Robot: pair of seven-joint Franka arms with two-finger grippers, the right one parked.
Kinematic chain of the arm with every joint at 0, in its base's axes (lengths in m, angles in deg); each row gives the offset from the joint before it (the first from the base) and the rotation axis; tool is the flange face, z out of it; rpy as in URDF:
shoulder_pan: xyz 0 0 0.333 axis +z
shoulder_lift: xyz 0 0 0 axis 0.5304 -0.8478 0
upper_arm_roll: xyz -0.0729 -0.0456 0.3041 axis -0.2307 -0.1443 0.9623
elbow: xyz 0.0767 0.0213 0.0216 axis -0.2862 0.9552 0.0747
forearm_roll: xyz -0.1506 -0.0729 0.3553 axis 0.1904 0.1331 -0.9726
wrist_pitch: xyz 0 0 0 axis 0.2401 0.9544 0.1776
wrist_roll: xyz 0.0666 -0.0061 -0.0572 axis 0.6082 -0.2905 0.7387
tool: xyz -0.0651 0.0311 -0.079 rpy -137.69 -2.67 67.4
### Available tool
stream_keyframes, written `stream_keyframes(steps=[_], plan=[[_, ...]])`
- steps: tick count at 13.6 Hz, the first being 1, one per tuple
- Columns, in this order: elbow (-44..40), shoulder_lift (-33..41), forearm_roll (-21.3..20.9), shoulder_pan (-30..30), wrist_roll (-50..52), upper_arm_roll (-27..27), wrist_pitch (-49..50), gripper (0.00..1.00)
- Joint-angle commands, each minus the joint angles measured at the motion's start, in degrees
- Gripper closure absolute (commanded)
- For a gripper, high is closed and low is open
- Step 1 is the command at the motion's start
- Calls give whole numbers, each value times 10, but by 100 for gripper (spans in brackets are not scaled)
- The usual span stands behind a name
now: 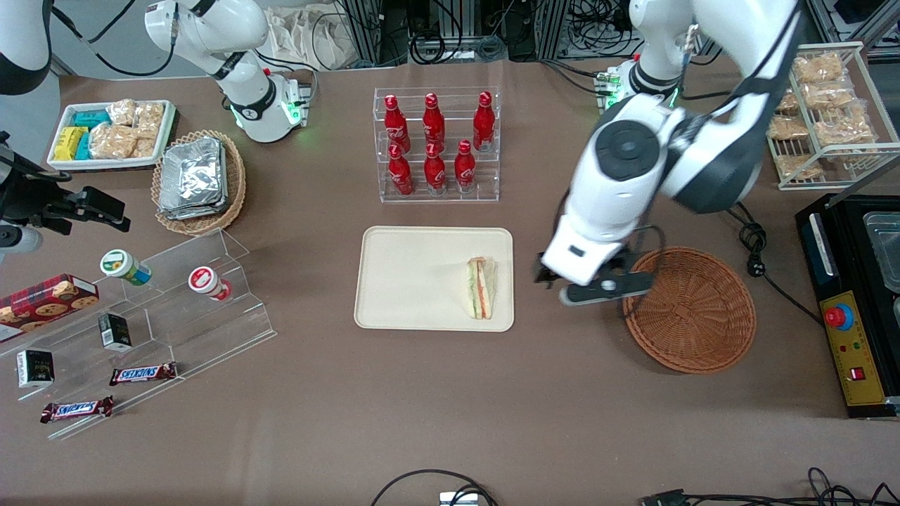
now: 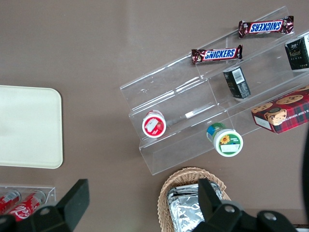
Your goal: Place sandwich from basket to tray
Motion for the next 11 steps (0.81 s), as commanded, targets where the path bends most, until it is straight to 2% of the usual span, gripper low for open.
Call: stream_keyframes(steps=[1, 3, 5, 6, 9, 11], plan=[[25, 60, 16, 75, -96, -4, 53, 0], [35, 96, 51, 103, -171, 15, 63, 0], [41, 129, 90, 64, -231, 108, 63, 0], [45, 143, 101, 53, -249, 138, 64, 0], [47, 170, 119, 51, -267, 148, 83, 0], [49, 178, 119, 47, -336, 155, 120, 0]])
